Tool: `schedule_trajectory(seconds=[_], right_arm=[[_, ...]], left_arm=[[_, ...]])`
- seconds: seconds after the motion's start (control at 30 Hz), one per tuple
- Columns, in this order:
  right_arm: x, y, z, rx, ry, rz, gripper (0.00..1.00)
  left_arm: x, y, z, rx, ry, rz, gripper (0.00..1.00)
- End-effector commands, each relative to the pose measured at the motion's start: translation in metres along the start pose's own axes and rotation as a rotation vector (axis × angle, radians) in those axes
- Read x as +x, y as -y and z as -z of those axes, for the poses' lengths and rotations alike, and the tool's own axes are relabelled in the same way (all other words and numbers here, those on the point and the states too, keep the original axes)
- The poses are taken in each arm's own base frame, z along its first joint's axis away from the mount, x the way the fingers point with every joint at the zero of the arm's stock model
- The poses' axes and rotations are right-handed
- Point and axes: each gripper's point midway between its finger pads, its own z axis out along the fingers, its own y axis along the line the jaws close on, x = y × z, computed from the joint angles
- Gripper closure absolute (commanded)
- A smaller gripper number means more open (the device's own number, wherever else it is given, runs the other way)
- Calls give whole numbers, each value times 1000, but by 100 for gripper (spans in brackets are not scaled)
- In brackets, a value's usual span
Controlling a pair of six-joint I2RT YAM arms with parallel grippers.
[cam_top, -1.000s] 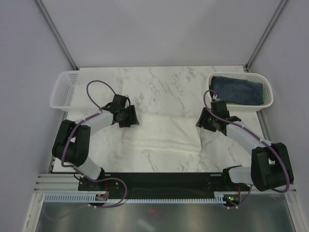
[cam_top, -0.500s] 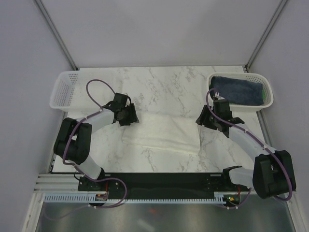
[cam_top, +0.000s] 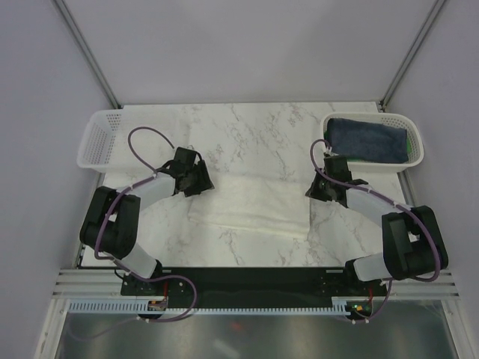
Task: Fold and stack the towels
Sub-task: Smooth out wrinkles on the folded towel
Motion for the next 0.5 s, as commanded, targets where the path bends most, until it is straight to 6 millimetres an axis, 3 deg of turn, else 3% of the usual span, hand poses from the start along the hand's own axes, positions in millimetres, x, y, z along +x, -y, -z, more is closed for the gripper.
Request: schedule_trajectory(seconds=[0.0, 0.1, 0.2, 0.3, 0.33, 0.4, 0.47], right_arm=[[-41, 4, -7, 55, 114, 55, 100], [-52, 17, -10, 131, 122, 69, 100], [-50, 10, -9, 98, 79, 94, 98], [-44, -6, 4, 19, 35, 109, 75], [-51, -18, 17, -23, 50, 113, 61], [-40, -17, 34, -13, 2, 100, 57], [-39, -34, 57, -87, -8, 82, 57]], left_arm=[[23, -52, -3, -218, -24, 50, 35], [24, -61, -3, -267, -10, 74, 35], [26, -56, -4, -241, -29, 73, 35], [23, -43, -1, -185, -36, 64, 35], [22, -39, 1, -166, -38, 67, 35], [20, -32, 4, -136, -38, 53, 34], [15, -26, 9, -114, -32, 49, 34]])
